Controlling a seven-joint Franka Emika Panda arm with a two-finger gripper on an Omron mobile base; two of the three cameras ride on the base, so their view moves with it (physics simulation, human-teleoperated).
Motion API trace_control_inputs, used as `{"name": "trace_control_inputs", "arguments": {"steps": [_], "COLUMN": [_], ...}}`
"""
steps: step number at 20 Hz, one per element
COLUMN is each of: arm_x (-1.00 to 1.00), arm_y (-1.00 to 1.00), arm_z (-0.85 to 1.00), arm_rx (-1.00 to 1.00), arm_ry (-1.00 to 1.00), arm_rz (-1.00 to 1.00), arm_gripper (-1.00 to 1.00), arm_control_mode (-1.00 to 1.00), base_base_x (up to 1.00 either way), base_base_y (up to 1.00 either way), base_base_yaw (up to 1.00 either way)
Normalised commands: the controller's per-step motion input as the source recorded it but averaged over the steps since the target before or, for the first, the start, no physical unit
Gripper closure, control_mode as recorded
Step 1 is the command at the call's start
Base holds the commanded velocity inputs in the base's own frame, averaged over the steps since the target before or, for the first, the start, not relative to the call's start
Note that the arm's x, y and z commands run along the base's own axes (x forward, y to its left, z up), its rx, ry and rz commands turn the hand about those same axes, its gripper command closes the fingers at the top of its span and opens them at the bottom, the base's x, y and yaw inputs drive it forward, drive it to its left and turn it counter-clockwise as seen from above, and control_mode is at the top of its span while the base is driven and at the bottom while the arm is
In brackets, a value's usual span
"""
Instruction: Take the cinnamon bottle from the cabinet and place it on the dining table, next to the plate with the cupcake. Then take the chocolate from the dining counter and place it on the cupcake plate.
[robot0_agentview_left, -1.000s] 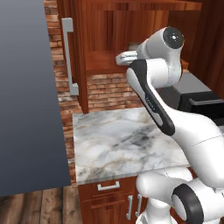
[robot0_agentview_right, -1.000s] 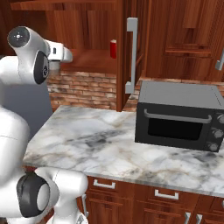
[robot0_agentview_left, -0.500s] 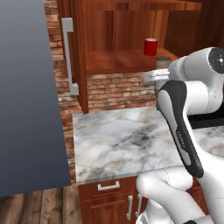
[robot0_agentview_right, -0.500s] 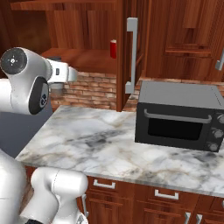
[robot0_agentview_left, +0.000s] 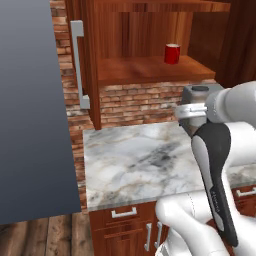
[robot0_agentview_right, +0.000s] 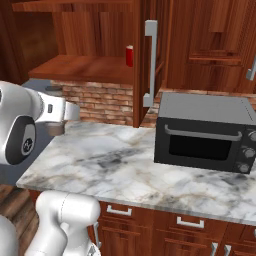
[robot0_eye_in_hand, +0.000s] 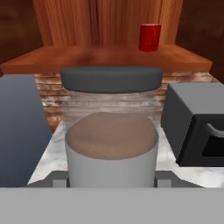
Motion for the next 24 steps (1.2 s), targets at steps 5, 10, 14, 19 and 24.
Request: {"name": "trace_control_inputs", "arguments": {"steps": [5, 10, 14, 19, 24], "arm_x": [-0.37, 0.00, 0.00, 0.00, 0.00], "arm_y": [0.00, 0.00, 0.00, 0.00, 0.00], "arm_z": [0.00, 0.00, 0.00, 0.00, 0.00], "arm_rx": [0.00, 0.00, 0.00, 0.00, 0.00], "arm_ry": [0.01, 0.00, 0.00, 0.00, 0.00], "arm_rz": [-0.02, 0.00, 0.00, 0.00, 0.00], "arm_gripper": [1.00, 1.00, 1.00, 1.00, 1.00], "arm_control_mode": [1.00, 1.00, 1.00, 1.00, 1.00], "base_base_x": [0.00, -0.49, -0.96, -1.00, -0.68], "base_base_y": [0.00, 0.00, -0.01, -0.01, -0.01], "base_base_yaw": [0.00, -0.05, -0.14, -0.13, -0.49]}}
